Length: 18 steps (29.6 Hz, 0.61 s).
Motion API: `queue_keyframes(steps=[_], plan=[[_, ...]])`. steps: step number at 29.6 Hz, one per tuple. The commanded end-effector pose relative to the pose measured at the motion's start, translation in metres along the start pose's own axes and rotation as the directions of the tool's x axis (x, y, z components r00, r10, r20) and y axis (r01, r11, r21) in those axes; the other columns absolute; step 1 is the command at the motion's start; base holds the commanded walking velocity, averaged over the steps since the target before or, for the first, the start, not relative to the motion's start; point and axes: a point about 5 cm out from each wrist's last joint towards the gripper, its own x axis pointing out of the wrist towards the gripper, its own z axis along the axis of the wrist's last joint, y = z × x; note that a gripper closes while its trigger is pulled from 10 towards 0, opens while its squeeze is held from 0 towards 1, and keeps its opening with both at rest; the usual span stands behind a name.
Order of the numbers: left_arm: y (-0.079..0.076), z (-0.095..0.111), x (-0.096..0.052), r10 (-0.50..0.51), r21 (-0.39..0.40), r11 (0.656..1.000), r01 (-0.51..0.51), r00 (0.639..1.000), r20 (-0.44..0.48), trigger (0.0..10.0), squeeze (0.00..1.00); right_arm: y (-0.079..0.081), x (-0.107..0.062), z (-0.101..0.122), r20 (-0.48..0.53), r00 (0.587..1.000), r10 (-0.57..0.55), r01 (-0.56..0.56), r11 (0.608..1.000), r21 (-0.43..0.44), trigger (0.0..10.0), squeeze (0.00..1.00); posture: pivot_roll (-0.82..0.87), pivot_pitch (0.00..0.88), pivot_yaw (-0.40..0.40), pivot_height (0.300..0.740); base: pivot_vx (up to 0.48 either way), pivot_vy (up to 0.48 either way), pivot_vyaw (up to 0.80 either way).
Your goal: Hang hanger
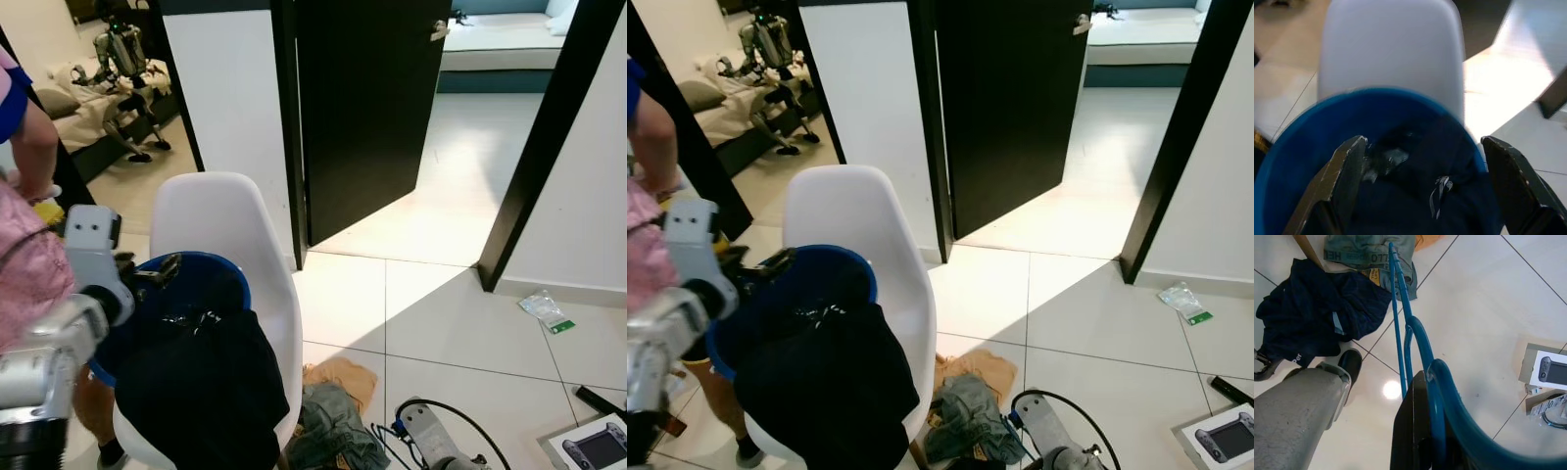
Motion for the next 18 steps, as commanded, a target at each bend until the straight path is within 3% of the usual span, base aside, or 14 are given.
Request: queue_keyframes(steps=[1,10,15,18], plan=[[0.004,-0.016,0.008,0.073,-0.052,0.996,-0.075,0.997,-0.037,10.0,0.0,0.002,0.0,0.002,0.012,1.0,0.006,-0.006,1.0,-0.005,10.0,0.0,0.0,0.0,0.035,0.74,0.0,0.0,0.0],[-0.007,-0.04,0.027,0.09,-0.072,0.993,-0.096,0.993,-0.074,10.0,0.0,-0.001,0.0,0.001,0.016,1.0,-0.002,0.002,1.0,0.006,10.0,0.0,-0.01,0.0,0.027,0.74,0.0,0.0,0.0],[-0.019,-0.033,0.035,0.052,-0.074,0.996,-0.053,0.998,-0.019,10.0,0.0,-0.004,-0.001,-0.001,0.012,1.0,-0.014,0.014,1.0,0.007,10.0,0.0,-0.02,0.0,0.02,0.74,0.0,0.0,0.0],[-0.021,-0.029,0.038,0.059,-0.051,0.997,-0.059,0.998,0.003,10.0,0.0,-0.004,-0.001,-0.002,0.008,1.0,-0.007,0.007,1.0,0.011,10.0,0.0,-0.02,0.0,0.02,0.74,0.0,0.0,-0.8]])
